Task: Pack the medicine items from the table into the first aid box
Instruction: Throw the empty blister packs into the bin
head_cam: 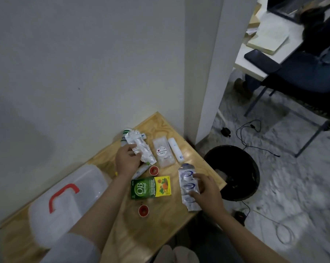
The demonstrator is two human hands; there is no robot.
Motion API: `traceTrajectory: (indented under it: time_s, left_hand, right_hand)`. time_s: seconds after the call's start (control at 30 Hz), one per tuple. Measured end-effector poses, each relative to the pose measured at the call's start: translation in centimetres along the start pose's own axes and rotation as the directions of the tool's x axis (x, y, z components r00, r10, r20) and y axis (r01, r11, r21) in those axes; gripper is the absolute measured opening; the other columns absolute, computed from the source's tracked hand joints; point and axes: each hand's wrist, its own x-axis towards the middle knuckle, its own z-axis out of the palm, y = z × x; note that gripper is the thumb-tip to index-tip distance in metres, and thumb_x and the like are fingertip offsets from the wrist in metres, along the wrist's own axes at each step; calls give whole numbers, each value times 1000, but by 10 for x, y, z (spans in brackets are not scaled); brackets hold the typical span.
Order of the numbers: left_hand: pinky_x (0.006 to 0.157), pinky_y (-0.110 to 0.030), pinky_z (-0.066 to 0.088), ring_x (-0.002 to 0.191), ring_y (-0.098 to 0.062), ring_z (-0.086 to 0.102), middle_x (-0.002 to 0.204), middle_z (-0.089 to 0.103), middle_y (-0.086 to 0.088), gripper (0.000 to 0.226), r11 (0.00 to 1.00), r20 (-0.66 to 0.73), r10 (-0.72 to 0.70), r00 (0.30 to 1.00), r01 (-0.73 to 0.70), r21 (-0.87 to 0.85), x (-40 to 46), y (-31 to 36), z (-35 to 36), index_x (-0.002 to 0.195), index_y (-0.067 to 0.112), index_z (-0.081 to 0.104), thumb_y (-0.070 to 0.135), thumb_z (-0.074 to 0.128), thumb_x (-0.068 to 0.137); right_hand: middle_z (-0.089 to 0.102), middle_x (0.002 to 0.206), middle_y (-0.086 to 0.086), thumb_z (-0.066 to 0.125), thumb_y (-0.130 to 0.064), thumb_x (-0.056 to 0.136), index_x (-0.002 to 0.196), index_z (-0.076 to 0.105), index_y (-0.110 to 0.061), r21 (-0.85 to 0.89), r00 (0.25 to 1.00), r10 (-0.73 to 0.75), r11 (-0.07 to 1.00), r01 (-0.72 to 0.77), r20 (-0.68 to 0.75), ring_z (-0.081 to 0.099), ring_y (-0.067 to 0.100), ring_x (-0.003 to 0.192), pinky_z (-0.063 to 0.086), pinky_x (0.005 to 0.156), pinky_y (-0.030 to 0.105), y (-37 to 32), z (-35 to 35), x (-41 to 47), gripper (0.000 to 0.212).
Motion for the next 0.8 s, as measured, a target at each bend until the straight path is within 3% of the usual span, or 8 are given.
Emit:
traceTrajectory:
  time_s: [0.23,0.4,0.47,0.53,0.67,0.8]
  left_hand:
    - [60,-3,42,76,2,57,116,62,-6,35,982,-54,92,994,-100,-162,-16,13,-9,114,8,64,5,70,79]
    - [63,-13,51,70,6,63,112,64,-1,33,940,-70,146,987,-160,-301,-30,42,13,110,14,64,6,71,79]
    - [68,-22,55,74,0,65,112,63,1,31,930,-38,193,980,-195,-312,-38,54,30,107,19,64,6,72,79]
    - [68,-22,54,76,-7,66,111,62,5,31,925,3,255,967,-243,-292,-46,69,52,105,22,64,7,73,78]
    - [68,-19,52,73,-8,63,104,62,-1,29,939,179,309,934,-270,-212,-53,88,115,104,17,66,6,72,78]
    - [73,-25,50,73,-9,56,96,60,-3,28,950,351,310,884,-300,-83,-58,96,183,106,13,66,7,70,78]
  right_hand:
    - [64,102,2,78,-5,68,115,59,-13,233,998,42,971,-51,40,63,10,89,50,71,11,-2,-18,10,51]
    - [71,92,8,80,-3,67,113,60,-20,414,993,118,905,-96,-28,70,20,79,58,71,31,6,-37,20,53]
    - [72,88,10,80,-1,68,114,60,-17,456,987,157,882,-119,-46,70,28,78,59,71,40,12,-48,25,53]
    - [71,91,8,79,-2,69,115,59,-16,478,980,188,869,-133,-70,71,26,79,59,72,41,23,-60,33,52]
    - [64,102,6,71,-2,74,119,57,-14,417,952,269,889,-188,-144,65,24,83,53,70,30,52,-82,50,48]
    - [62,89,15,57,1,77,106,59,-4,264,952,270,938,-226,-144,56,21,73,41,56,21,82,-95,69,30]
